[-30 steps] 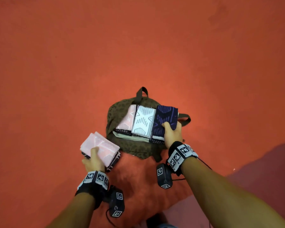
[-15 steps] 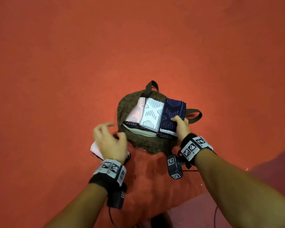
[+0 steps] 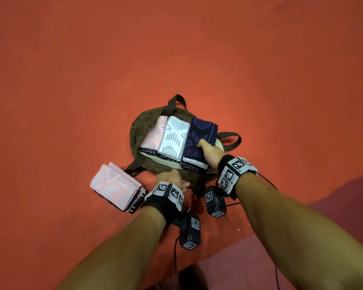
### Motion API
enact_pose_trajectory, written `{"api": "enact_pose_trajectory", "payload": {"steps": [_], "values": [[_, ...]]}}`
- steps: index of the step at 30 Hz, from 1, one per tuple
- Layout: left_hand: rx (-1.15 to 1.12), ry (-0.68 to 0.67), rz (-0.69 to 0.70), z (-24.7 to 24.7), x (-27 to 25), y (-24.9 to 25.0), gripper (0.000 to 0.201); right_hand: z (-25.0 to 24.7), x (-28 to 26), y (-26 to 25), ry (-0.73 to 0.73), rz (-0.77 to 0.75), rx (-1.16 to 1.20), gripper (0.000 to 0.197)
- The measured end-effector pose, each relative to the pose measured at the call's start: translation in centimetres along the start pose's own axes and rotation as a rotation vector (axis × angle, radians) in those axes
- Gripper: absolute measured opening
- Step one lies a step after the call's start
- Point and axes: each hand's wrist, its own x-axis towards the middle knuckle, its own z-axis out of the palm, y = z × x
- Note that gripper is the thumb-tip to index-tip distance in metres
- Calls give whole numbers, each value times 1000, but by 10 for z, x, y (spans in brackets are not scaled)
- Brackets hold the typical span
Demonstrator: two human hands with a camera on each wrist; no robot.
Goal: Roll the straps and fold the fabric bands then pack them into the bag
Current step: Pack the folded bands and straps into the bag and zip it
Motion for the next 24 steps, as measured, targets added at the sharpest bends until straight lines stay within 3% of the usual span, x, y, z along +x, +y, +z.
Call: {"api": "enact_pose_trajectory", "payload": {"steps": [3,6,8,12,14,16,17,18,20,22,24], "values": [[179,35,60,-2,-9,-12,39,-7,4,-14,-29,78,27,12],[308,-3,138,-15,-49,-23,43,-18,5,-26,47,126,109,23],[279,-32,216,-24,-74,-18,43,-17,5,-24,32,181,106,36],[210,50,346,-37,-83,9,50,2,12,-13,-69,113,-194,52],[312,-13,293,-41,-83,17,52,5,-7,-27,-132,161,-395,56],[474,-136,235,-46,-89,30,61,3,-9,-28,-89,189,-445,53],[542,-158,252,-47,-93,41,65,1,-10,-27,-63,187,-479,62],[594,-135,324,-47,-93,55,64,2,-6,-23,-39,177,-471,75],[689,16,596,-41,-85,85,52,3,8,-8,-6,111,-441,91],[817,152,893,-28,-67,113,36,4,15,3,-16,67,-414,81],[1015,145,1109,-6,-45,132,20,3,2,3,-1,-4,-387,50]]}}
